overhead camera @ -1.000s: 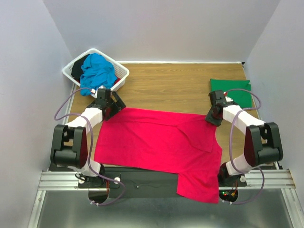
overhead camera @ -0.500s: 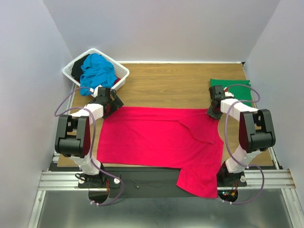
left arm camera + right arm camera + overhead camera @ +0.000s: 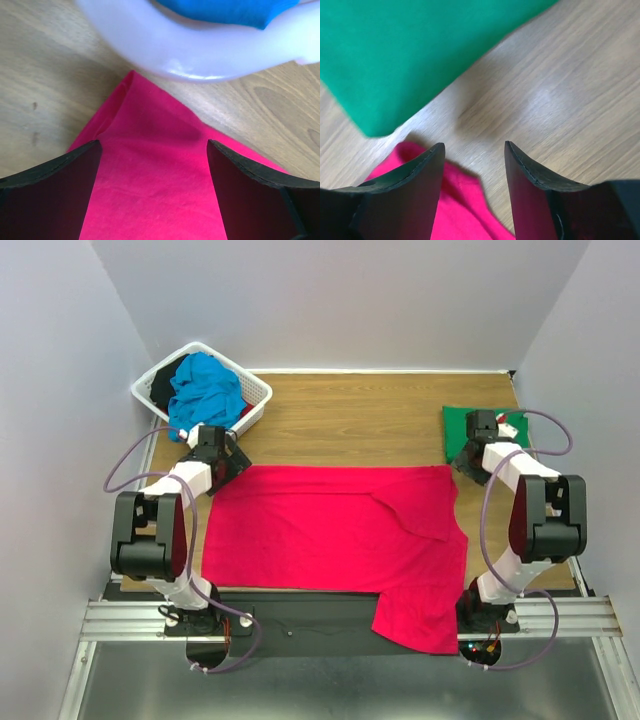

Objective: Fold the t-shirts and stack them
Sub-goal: Fold the tshirt

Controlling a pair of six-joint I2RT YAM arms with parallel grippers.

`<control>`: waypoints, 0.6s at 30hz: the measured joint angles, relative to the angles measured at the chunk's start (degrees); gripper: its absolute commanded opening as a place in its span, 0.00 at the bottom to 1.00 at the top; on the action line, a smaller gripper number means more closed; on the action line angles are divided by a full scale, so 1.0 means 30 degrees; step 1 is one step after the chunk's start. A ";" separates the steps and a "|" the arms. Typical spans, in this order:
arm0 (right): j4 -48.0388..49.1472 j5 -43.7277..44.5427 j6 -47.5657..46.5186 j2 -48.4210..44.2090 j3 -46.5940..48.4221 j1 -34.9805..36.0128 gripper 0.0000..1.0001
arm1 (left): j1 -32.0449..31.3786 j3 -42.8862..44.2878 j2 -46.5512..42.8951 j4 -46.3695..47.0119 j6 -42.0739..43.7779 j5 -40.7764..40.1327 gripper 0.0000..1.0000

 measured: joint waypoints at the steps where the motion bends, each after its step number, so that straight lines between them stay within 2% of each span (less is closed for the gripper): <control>1: -0.0007 -0.0226 -0.0109 -0.0131 0.0000 -0.0058 0.57 | 0.0007 -0.0073 -0.0248 -0.0168 0.0044 0.0022 0.98; 3: -0.0007 -0.1049 -0.0415 -0.0561 0.0000 -0.0058 0.57 | 0.0095 -0.0197 -0.0794 -0.0466 0.0080 0.0138 0.98; 6: -0.0007 -0.3009 -0.1035 -0.1464 -0.0022 -0.0051 0.44 | 0.0117 -0.0284 -0.1916 -0.0882 0.0066 0.0270 0.98; 10: 0.0233 -0.5508 -0.1545 -0.3483 -0.0627 0.0568 0.33 | 0.0117 -0.0525 -0.4146 -0.0984 0.0051 0.0430 0.98; 14: 0.0474 -0.6499 -0.1632 -0.4532 -0.1668 0.2375 0.29 | 0.0117 -0.0947 -0.5916 -0.0896 0.0044 0.0765 0.98; 18: 0.0561 -0.6856 -0.1632 -0.3672 -0.2120 0.3373 0.17 | 0.0117 -0.1355 -0.5894 -0.0481 0.0058 0.1064 0.98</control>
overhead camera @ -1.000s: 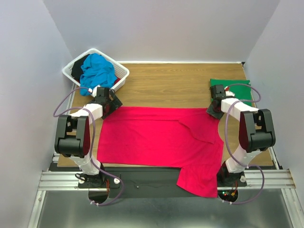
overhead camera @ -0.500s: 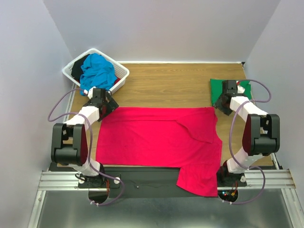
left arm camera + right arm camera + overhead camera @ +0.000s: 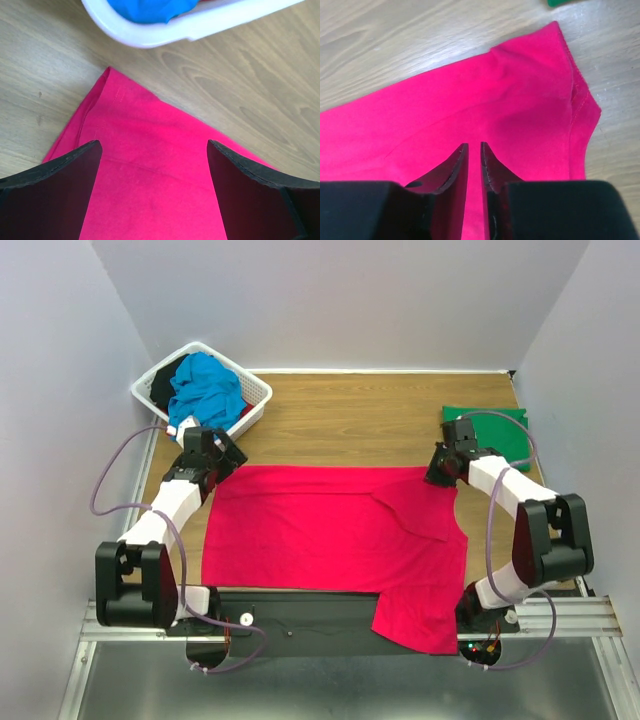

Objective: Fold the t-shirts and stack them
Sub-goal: Fold the tshirt

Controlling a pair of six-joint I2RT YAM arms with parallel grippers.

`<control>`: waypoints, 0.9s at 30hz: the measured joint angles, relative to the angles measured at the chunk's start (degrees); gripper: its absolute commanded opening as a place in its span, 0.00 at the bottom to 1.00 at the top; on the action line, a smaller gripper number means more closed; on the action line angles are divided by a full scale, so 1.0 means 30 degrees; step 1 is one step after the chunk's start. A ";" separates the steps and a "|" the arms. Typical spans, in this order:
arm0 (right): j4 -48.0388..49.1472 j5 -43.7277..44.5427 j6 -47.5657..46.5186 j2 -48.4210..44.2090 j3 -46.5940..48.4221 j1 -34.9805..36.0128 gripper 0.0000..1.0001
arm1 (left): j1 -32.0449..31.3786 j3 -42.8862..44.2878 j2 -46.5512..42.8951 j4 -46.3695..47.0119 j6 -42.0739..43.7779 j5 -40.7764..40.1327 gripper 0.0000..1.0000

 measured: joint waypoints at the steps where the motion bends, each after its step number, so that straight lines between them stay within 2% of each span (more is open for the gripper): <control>1: 0.0073 0.0066 0.0015 0.0350 0.0000 0.0000 0.17 | 0.0000 -0.0080 0.0146 0.0073 0.0007 0.0058 0.98; 4: 0.0364 0.0204 -0.0226 0.2055 0.0364 -0.0073 0.16 | 0.0000 -0.0342 0.1268 0.0364 0.0080 0.0474 0.98; 7: 0.0634 0.0357 -0.0495 0.4583 0.1792 -0.0095 0.15 | 0.0000 -0.0459 0.2448 0.0823 0.0073 0.1078 0.98; 13: 0.1100 0.0729 -0.1304 0.7344 0.5107 -0.0087 0.15 | 0.0000 -0.0437 0.4466 0.1807 0.0131 0.1333 0.98; 21: 0.1647 0.1574 -0.2841 0.9413 0.7781 -0.0080 0.18 | 0.0015 0.0998 0.6455 0.2637 0.0277 0.1217 0.98; 27: 0.1632 0.1843 -0.4160 1.0120 0.9063 -0.0080 0.23 | 0.0095 0.1639 0.6914 0.2565 0.0335 0.0918 0.98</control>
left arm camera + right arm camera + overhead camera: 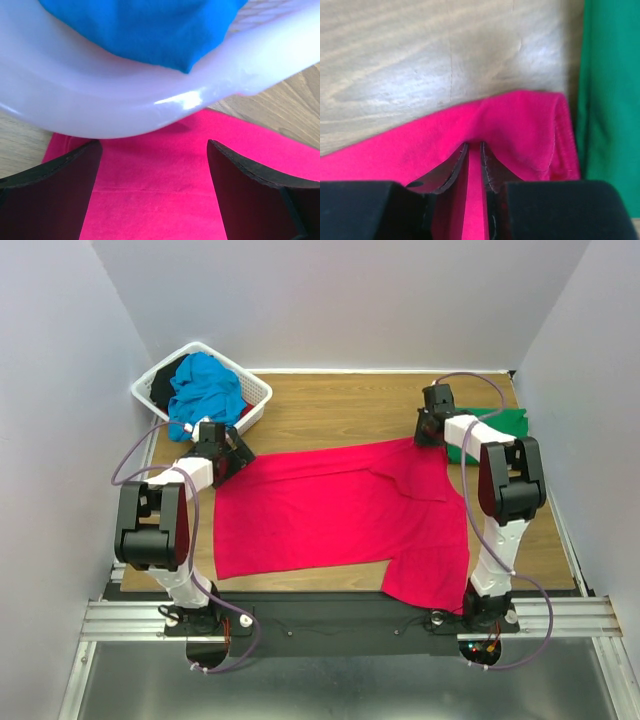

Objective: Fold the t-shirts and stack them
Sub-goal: Fold the tshirt

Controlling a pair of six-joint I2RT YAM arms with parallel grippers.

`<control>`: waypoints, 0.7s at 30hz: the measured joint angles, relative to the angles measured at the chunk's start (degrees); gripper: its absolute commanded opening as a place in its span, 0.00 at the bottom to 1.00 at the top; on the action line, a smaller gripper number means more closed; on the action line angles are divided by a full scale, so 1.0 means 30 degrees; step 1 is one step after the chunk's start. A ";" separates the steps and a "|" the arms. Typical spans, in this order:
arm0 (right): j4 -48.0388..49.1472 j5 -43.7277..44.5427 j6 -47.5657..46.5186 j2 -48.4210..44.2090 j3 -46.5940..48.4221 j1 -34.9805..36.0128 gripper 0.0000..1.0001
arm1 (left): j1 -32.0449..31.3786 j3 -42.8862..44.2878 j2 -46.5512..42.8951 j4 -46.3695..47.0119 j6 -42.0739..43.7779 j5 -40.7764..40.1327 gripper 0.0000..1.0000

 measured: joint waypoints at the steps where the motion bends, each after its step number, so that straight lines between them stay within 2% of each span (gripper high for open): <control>1: 0.0000 0.0029 -0.0138 0.0000 0.0131 -0.0007 0.26 | 0.0036 0.0138 0.0007 -0.0226 0.0044 -0.0080 0.98; 6: 0.0044 -0.0313 -0.0474 -0.0714 0.0000 -0.0007 0.46 | 0.0029 0.0335 -0.0648 -0.1158 0.0087 0.0058 0.98; 7: -0.0007 -0.0459 -0.0364 -0.1275 -0.0342 -0.0007 0.56 | 0.0022 0.0095 -0.1384 -0.1355 0.0058 0.0073 0.98; 9: 0.0000 -0.0721 -0.0270 -0.2871 -0.1268 -0.0007 0.71 | 0.0015 -0.0546 -0.3541 -0.2047 -0.0087 -0.0080 0.98; 11: -0.0051 -0.0918 0.0102 -0.4648 -0.2091 -0.0007 0.96 | -0.0007 -0.0831 -0.5748 -0.2856 -0.0313 -0.0510 0.98; 12: 0.0066 -0.1137 0.0379 -0.5756 -0.2769 -0.0007 1.00 | -0.0022 -0.0852 -0.6929 -0.3235 -0.0481 -0.0801 0.98; 16: 0.0131 -0.1923 0.1639 -1.0404 -0.5712 -0.0007 1.00 | -0.0007 -0.1508 -1.0207 -0.4932 -0.1406 -0.1719 0.98; 21: -0.1107 -0.2484 0.3475 -1.5016 -1.0003 -0.0007 1.00 | -0.0124 -0.4881 -1.2874 -0.7774 -0.3213 -0.1923 0.99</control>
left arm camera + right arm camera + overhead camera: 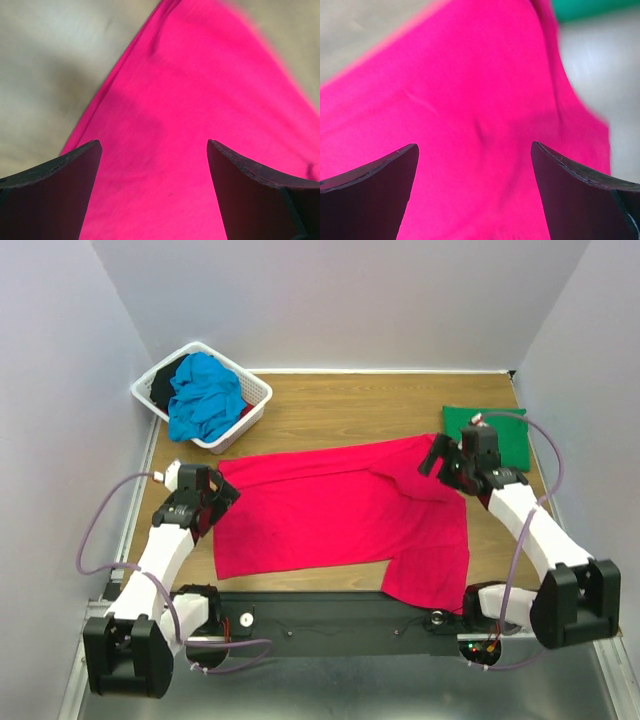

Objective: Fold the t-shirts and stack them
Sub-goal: Fold the tshirt

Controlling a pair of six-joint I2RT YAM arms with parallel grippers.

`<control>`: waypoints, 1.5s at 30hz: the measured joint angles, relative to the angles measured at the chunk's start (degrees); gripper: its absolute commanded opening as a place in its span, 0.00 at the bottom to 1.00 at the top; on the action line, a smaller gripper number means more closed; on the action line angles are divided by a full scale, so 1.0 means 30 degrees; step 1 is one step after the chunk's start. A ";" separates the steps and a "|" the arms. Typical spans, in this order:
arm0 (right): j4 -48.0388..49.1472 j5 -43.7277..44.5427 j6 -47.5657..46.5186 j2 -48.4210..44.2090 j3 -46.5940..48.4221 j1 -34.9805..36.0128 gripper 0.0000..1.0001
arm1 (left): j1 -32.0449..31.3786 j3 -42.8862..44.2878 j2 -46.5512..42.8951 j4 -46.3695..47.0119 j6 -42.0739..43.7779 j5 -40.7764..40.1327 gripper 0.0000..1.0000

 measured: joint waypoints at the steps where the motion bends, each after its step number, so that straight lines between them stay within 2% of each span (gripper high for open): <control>1: -0.0430 0.0058 0.0313 -0.0437 -0.0459 0.0000 1.00 | -0.0044 -0.0372 -0.0219 -0.0313 -0.0306 0.0000 0.99; 4: -0.1800 0.0124 0.1508 -0.2317 -0.2645 0.0000 1.00 | -0.0299 -0.1464 -0.1297 -0.1443 -0.1457 0.0313 0.99; 8: -0.2688 -0.0590 0.1872 -0.2820 -0.3526 0.0000 1.00 | -0.0386 -0.1647 -0.1588 -0.1056 -0.2018 0.0342 0.99; 13: -0.2907 -0.0627 0.1617 -0.1166 -0.2572 0.0000 1.00 | -0.0721 -0.1049 0.1464 0.0772 -0.1785 0.0991 0.98; 16: -0.2754 -0.0627 0.1333 -0.0342 -0.1552 0.0000 1.00 | -0.1763 0.0131 0.3359 0.1464 -0.1559 0.0991 0.99; 23: -0.1129 -0.1137 0.0087 0.4036 0.2827 0.0000 1.00 | -0.3796 0.4503 0.7679 0.4087 -0.0692 0.0357 0.98; 29: 0.0459 -0.2215 -0.0481 0.8830 0.5850 0.0000 1.00 | -0.3825 0.6681 1.1489 0.5268 0.0095 -0.0262 0.98; 36: 0.1064 -0.1537 -0.0976 1.3682 0.8517 0.0000 1.00 | -0.3825 0.9041 1.5358 0.5384 0.0940 -0.0925 0.98; 40: 0.1282 -0.0321 -0.1035 1.4331 0.9624 0.0015 1.00 | -0.3854 1.0979 1.7566 0.5355 0.1399 -0.1115 0.99; 45: 0.1421 0.1348 -0.1158 1.4987 1.0010 -0.0102 1.00 | -0.4124 1.2553 1.8659 0.4728 0.1472 -0.1435 0.98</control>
